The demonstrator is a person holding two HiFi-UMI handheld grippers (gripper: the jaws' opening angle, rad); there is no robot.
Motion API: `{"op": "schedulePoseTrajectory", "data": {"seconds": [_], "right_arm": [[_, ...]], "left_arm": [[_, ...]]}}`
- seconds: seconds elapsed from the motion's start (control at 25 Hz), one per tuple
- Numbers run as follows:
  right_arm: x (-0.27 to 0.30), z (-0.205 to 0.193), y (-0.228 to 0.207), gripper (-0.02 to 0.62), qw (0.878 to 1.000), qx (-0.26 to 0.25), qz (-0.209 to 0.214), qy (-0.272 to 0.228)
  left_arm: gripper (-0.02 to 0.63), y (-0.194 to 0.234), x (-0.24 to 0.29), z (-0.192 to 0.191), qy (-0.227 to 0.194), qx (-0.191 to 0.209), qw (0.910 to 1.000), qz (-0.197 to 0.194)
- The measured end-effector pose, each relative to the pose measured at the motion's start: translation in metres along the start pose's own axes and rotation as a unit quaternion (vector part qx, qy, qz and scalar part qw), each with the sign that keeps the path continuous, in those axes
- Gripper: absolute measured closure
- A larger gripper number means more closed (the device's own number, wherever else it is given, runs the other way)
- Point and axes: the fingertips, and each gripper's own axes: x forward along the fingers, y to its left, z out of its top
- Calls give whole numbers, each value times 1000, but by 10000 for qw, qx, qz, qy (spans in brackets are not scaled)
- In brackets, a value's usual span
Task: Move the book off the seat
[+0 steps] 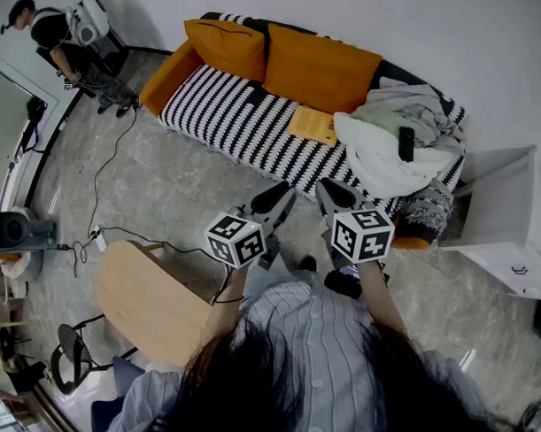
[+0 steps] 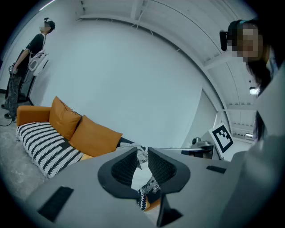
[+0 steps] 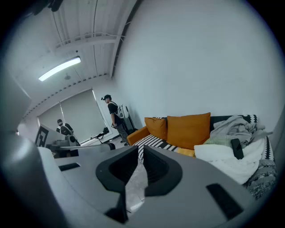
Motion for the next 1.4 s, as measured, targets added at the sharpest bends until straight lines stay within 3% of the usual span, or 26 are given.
{"op": "schedulePoseTrajectory", "data": {"seconds": [0.84, 1.4], "right_arm": [[-1, -5, -13, 548, 9999, 65, -106, -59], [60, 1, -46, 547, 9993, 130, -298, 164]], "left_arm": [[534, 1, 7, -8, 166, 0, 9999, -10], [534, 71, 45, 8, 285, -354, 9990, -23]]}}
